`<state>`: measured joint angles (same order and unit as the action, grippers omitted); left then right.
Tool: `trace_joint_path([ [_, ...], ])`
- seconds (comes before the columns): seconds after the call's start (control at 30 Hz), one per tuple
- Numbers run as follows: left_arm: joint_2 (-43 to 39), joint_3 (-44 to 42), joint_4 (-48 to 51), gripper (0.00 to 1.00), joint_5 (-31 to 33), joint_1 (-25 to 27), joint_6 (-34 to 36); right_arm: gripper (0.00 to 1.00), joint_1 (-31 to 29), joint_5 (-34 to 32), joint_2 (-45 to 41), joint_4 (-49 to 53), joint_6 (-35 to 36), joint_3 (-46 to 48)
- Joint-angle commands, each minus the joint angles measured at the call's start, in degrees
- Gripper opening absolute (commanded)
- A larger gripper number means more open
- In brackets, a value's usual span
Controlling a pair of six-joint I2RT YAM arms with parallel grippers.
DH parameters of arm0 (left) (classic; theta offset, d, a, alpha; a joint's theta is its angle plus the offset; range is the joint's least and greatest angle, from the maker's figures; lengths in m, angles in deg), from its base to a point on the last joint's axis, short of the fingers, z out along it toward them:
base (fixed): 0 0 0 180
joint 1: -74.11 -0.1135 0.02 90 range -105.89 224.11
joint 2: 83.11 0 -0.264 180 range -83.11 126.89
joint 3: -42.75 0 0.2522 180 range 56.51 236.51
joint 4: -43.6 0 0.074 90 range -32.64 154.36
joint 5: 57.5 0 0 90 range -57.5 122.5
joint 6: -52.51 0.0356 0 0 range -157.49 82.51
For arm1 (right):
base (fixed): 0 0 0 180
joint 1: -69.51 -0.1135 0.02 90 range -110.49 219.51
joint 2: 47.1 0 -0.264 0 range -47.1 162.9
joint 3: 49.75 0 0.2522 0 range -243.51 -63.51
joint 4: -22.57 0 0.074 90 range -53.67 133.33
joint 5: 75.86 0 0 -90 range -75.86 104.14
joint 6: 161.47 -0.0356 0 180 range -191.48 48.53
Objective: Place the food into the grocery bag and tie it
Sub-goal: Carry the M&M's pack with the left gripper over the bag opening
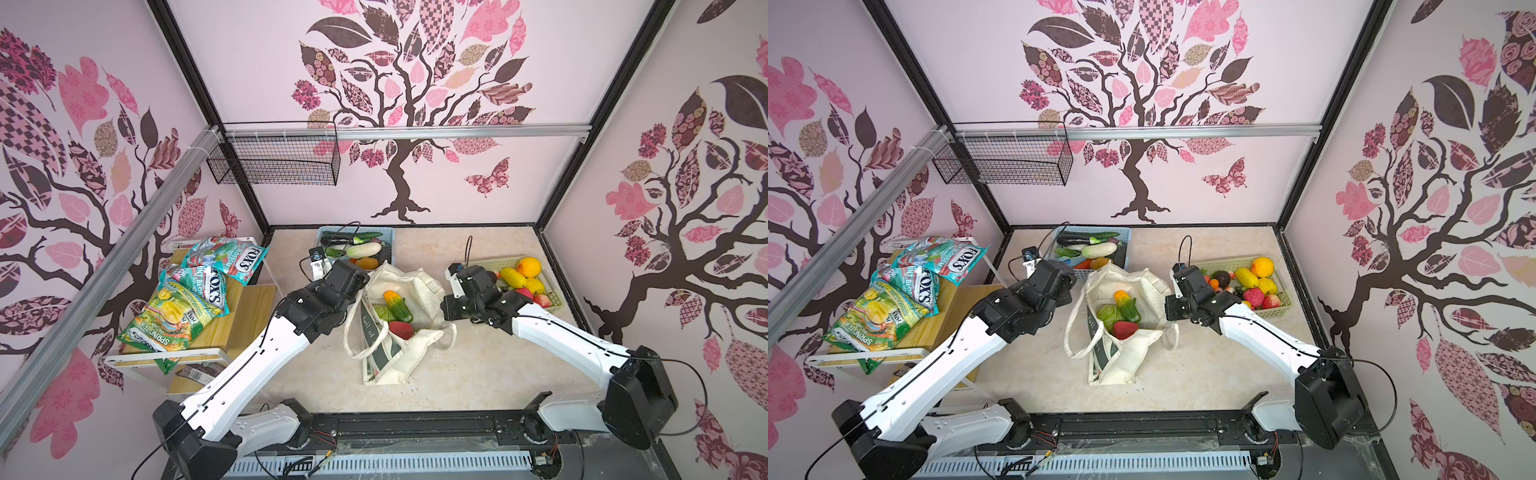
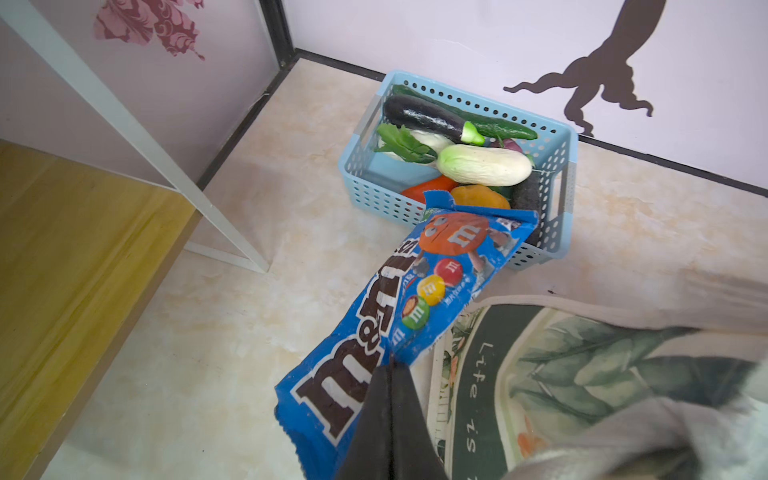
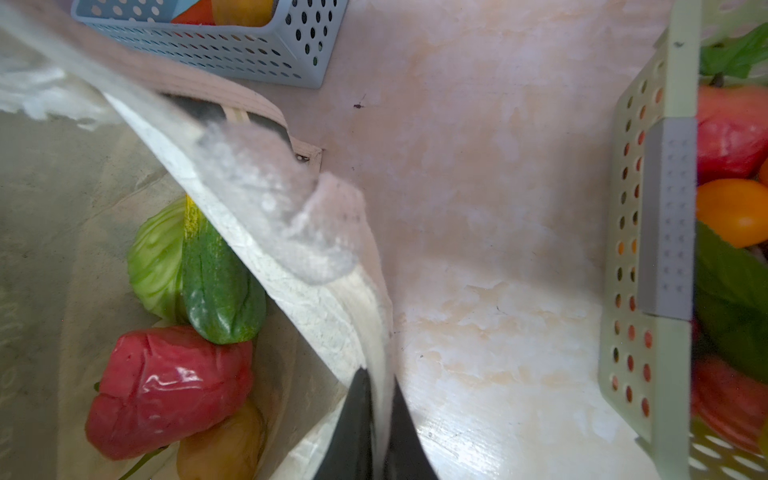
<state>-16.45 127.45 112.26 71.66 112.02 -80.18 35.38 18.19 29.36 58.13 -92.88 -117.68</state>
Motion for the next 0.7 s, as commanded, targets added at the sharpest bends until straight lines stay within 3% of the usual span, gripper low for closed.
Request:
trace_joint_path([
  [0.0,0.00,3.55,-1.91,0.05,-3.25,-0.69,2.50,0.10,-0.41,-0.38,-1.80,2.43,0.14,-2.93],
  [0.67,2.31,9.35,-5.11,0.06,-14.89,-3.01,6.30,0.10,-0.41,1.50,-3.70,3.77,-1.18,-8.91],
])
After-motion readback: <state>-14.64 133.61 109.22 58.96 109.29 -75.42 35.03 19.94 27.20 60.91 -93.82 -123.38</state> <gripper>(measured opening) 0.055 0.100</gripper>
